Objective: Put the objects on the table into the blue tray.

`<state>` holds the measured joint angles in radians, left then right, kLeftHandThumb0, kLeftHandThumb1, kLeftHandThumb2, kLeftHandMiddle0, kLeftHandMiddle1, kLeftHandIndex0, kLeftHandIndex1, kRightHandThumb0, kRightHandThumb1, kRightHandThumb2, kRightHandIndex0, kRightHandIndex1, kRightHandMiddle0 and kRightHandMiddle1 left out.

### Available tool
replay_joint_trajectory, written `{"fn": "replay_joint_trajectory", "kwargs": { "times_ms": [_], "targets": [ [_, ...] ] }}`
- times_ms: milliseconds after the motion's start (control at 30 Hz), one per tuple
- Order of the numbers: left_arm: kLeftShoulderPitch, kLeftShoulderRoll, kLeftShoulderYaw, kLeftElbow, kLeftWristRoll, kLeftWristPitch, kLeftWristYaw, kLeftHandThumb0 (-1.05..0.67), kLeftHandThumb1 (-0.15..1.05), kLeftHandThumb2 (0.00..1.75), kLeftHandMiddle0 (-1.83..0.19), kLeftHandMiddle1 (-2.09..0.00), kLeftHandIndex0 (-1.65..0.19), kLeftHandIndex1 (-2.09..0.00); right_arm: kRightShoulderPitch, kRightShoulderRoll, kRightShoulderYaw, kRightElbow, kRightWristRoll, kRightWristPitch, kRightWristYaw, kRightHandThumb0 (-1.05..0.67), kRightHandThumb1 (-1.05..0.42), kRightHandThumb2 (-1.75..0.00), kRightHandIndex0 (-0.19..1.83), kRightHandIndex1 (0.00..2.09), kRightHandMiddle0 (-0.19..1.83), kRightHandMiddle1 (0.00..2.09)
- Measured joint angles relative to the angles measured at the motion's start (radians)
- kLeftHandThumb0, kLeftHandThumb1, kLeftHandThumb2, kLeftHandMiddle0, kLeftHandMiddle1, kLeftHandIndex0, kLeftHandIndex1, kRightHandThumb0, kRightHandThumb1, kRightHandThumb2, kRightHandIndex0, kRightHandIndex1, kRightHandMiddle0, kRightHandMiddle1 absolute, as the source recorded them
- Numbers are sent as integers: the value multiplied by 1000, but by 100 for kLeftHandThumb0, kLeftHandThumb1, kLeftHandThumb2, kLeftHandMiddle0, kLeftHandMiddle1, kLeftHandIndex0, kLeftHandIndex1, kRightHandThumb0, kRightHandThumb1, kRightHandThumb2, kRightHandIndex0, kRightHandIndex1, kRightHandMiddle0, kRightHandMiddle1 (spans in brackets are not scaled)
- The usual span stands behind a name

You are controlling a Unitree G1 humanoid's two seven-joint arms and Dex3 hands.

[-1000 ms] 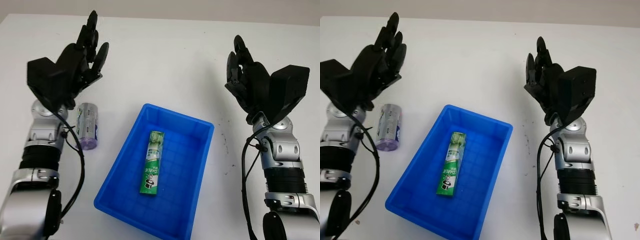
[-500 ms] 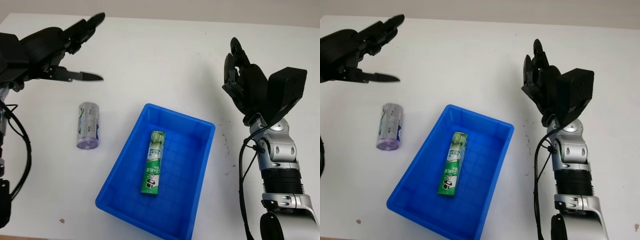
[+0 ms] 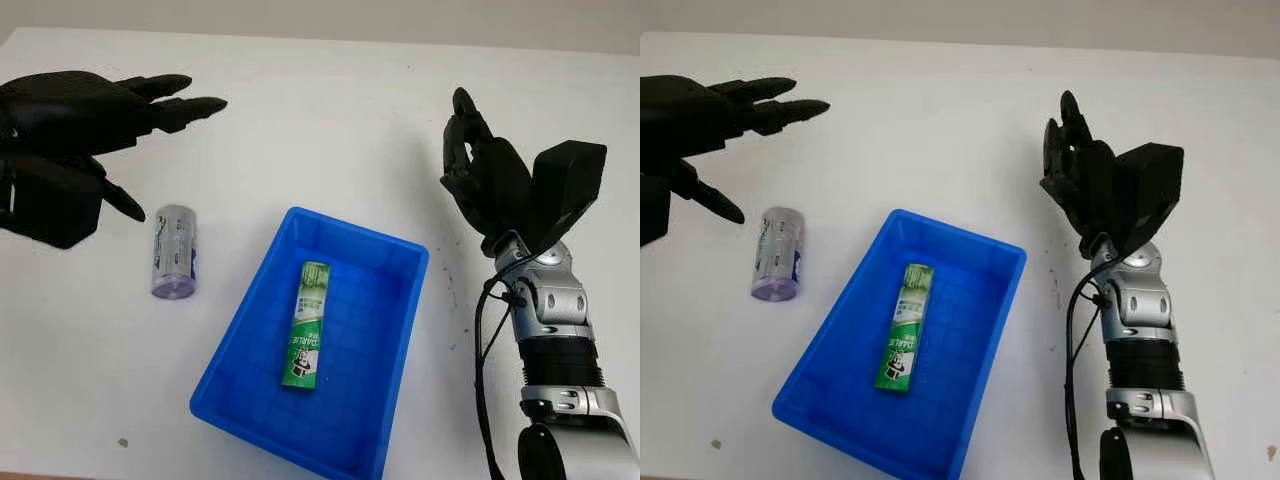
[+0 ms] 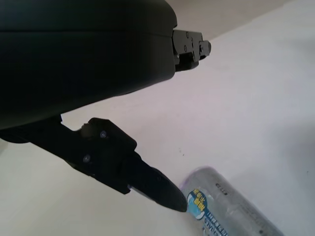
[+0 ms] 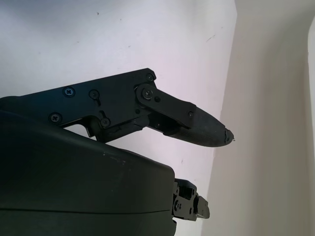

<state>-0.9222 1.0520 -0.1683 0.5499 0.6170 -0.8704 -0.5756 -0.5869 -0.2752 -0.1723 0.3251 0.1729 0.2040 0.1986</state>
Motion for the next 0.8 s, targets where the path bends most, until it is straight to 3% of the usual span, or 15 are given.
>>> {"fn": "replay_joint_trajectory", "kwargs": {
  "times_ms": [133, 300, 333, 467, 533, 800],
  "targets": [
    [-22, 39, -29, 16, 130, -144, 140, -36, 80, 6, 6, -7, 4, -7, -9, 3, 0, 29, 0, -5, 0, -60, -105, -76, -19, 0, -19, 0],
    [-26, 77, -60, 6, 245, -213, 212, -42, 80, 5, 6, -6, 4, -6, -10, 3, 0, 42, 0, -23, 5, -60, -105, -77, -19, 0, -19, 0],
    [-23, 83, -61, 3, 260, -229, 242, -31, 87, 7, 6, -6, 4, -6, -10, 4, 0, 43, 1, -23, 5, -60, -105, -77, -19, 0, -19, 0],
    [3, 89, -62, 3, 294, -272, 341, -22, 94, 7, 4, -6, 1, -7, -11, 5, 0, 44, 1, -23, 4, -61, -105, -77, -19, 0, -19, 0],
    [26, 90, -68, 8, 290, -295, 353, -34, 87, 4, 4, -6, 2, -6, -11, 5, 0, 44, 1, -23, 4, -61, -105, -76, -19, 0, -19, 0],
    [80, 90, -99, 24, 255, -317, 328, -37, 82, 4, 0, -7, -2, -7, -11, 5, 0, 44, 1, -22, 1, -60, -105, -76, -19, 0, -19, 0]
  ]
}}
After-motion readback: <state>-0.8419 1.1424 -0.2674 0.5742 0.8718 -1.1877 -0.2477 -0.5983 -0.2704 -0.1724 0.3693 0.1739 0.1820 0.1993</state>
